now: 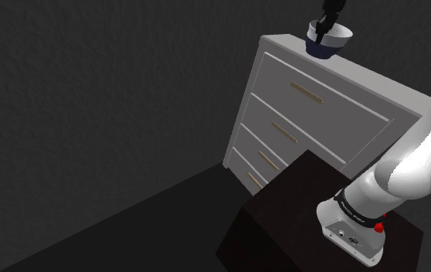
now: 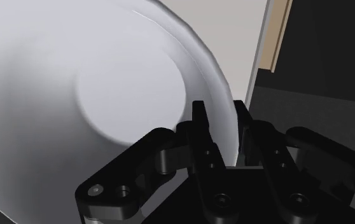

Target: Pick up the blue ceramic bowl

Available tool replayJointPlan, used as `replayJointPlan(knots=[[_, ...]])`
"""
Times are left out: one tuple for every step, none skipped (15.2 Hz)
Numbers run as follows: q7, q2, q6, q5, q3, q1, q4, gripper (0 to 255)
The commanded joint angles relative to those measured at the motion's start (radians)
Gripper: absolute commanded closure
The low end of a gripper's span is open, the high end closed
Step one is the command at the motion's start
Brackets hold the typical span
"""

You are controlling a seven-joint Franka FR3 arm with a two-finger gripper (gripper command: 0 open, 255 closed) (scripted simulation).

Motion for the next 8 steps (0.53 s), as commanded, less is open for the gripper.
replayJointPlan(knots=[[0.000, 0.003, -0.001, 0.002, 0.001, 0.001, -0.003, 255], [-0.001, 0.002, -0.001, 0.002, 0.001, 0.001, -0.004, 255], [0.000, 0.003, -0.001, 0.002, 0.001, 0.001, -0.003, 255], [0.000, 0.002, -0.006, 0.002, 0.001, 0.001, 0.002, 255], [-0.003, 0.004, -0.020, 0.003, 0.001, 0.001, 0.018, 255], [-0.006, 0.007, -0.034, 0.005, 0.001, 0.000, 0.035, 255], [-0.009, 0.010, -0.048, 0.006, 0.001, 0.000, 0.052, 255], [-0.013, 0.013, -0.062, 0.008, 0.000, -0.001, 0.069, 255]])
